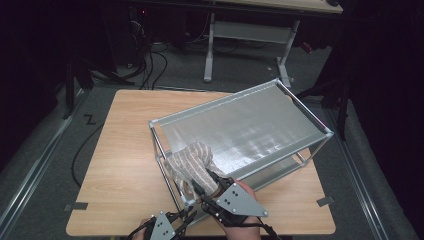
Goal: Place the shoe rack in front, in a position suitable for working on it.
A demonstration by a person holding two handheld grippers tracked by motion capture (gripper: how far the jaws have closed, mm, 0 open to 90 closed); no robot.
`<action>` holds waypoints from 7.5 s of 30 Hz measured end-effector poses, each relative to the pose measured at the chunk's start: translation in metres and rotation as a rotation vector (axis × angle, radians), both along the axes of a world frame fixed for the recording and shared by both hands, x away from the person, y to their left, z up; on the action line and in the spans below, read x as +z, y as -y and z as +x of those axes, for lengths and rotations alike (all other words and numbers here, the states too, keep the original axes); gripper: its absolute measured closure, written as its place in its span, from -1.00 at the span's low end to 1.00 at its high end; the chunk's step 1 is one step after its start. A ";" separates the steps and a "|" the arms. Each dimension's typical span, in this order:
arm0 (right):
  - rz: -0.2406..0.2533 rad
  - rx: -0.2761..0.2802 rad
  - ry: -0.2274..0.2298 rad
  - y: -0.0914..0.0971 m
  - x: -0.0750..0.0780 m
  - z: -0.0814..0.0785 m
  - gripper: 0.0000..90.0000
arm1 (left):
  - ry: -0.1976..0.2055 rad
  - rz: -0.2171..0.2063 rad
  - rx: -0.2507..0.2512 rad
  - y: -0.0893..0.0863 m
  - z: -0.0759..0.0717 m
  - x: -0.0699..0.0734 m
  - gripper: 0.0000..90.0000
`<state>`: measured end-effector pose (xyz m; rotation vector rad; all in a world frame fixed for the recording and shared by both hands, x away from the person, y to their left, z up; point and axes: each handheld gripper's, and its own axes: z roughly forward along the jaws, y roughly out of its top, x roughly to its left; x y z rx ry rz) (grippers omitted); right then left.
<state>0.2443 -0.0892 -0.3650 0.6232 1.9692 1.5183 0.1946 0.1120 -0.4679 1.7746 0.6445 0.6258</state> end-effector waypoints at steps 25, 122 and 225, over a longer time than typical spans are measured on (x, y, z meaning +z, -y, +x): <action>0.005 -0.229 -0.008 0.111 0.000 0.054 0.23 | -0.026 -0.027 0.068 -0.023 -0.016 0.000 0.77; 0.030 -0.006 -0.058 0.009 0.002 0.004 0.18 | -0.034 -0.020 0.046 -0.026 -0.005 0.001 0.77; 0.002 -0.404 -0.061 0.169 0.006 0.067 0.23 | -0.032 -0.017 0.061 -0.025 -0.004 0.001 0.77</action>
